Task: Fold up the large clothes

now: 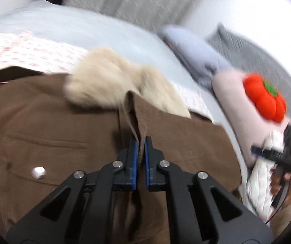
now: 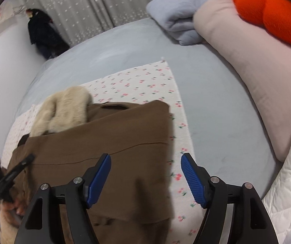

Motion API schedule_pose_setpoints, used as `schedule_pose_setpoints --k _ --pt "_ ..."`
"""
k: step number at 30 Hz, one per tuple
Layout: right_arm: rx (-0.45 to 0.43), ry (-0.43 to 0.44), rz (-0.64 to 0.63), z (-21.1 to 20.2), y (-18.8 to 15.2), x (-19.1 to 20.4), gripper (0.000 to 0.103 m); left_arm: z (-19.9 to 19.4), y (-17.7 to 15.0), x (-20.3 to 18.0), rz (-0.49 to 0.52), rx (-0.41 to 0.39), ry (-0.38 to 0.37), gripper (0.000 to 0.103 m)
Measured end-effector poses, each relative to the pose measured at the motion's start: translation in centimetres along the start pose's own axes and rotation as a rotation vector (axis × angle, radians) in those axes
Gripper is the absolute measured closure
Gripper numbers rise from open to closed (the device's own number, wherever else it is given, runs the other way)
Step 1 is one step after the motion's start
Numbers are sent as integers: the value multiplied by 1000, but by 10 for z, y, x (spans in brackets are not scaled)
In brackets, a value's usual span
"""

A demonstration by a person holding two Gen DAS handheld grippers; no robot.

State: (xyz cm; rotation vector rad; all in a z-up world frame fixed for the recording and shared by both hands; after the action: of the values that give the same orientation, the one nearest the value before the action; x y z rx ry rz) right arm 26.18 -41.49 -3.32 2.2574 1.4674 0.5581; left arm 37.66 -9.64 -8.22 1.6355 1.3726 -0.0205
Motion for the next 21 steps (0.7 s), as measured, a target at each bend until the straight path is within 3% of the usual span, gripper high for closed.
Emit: schedule_pose_setpoints --k 1,3,7,12,13,14,15,17,18,19,21 --pt "2 8 9 5 -1 -4 29 -12 2 6 -1 -47 48 95" --pt "14 31 26 19 -3 -9 29 -20 4 17 -8 -70 51 95" --pt "47 86 56 52 -2 -5 29 6 3 36 -3 44 98 95" --pt "55 242 171 88 9 11 31 26 -1 46 -13 88 135 95" --pt "50 261 196 96 12 13 42 27 -2 46 -6 86 141 95" --pt "50 264 208 102 14 16 72 26 -3 42 5 76 136 95" --pt "49 245 201 106 15 19 86 22 -5 39 22 52 126 95" --pt "-12 188 147 102 17 26 91 26 -5 34 86 52 144 94" --pt "-31 117 133 107 16 25 91 41 -9 38 87 109 191 93" --pt "-16 92 135 113 14 25 90 50 -12 41 83 148 214 93" --pt "-8 65 138 117 13 27 80 49 -10 37 104 136 240 88"
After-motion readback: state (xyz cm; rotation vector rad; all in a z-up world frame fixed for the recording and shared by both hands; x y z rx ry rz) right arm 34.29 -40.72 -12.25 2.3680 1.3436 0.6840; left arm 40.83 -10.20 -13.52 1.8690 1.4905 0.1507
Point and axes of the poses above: each gripper's, at about its wrist camera, not at the fingertips, and z roughly the way its jaws point, x to its left, y to its top, the point moved 3 cm from there along z, roughly the way its jaws point, and after that the axes turned 10 degrees about -y, right-handed, at the moved point
